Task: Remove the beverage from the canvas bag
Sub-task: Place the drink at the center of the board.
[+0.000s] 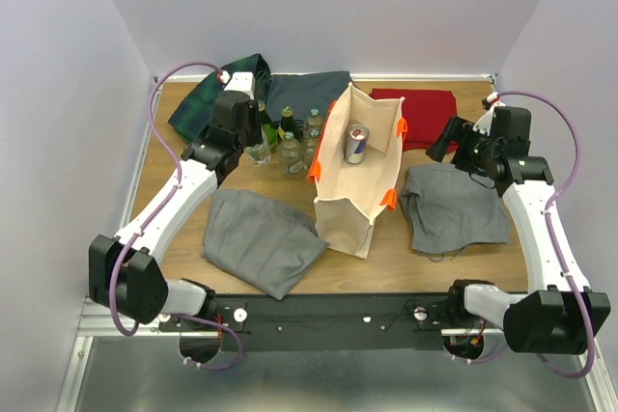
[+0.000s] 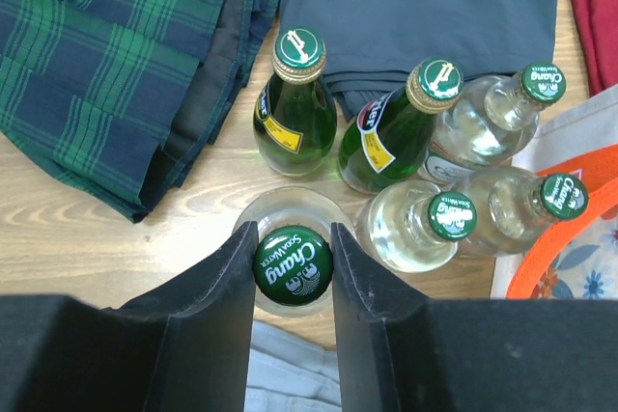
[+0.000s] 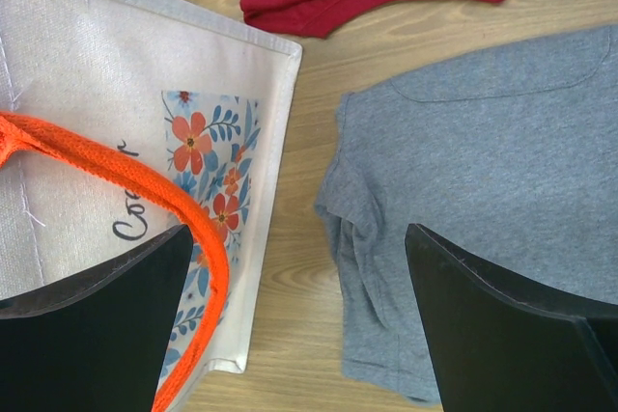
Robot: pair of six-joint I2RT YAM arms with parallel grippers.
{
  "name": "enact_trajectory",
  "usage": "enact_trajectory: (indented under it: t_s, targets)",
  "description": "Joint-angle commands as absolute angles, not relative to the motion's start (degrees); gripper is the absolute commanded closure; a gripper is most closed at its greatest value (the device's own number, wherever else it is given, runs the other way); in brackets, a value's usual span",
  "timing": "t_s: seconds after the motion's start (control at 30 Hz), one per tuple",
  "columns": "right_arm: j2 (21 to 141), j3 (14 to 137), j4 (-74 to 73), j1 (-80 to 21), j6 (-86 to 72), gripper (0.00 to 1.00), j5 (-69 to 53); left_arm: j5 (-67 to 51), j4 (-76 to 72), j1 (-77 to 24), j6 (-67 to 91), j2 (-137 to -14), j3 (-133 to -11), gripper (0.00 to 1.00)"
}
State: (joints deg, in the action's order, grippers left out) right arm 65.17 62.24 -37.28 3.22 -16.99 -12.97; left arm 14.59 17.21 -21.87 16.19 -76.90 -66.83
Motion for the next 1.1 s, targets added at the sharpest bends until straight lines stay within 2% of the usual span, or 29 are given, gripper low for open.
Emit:
enact_trajectory:
  t_s: [0.0, 1.07]
  targets:
    - [65.5, 61.6, -36.5, 3.6, -16.4, 0.00, -12.7, 16.6, 4.1, -21.5, 17.3, -74.1, -66.9, 1.00]
    - [66.4, 61.8, -36.2, 3.6, -16.6, 0.00, -12.2, 16.5, -7.2, -21.5, 15.7, -79.3, -59.7, 1.00]
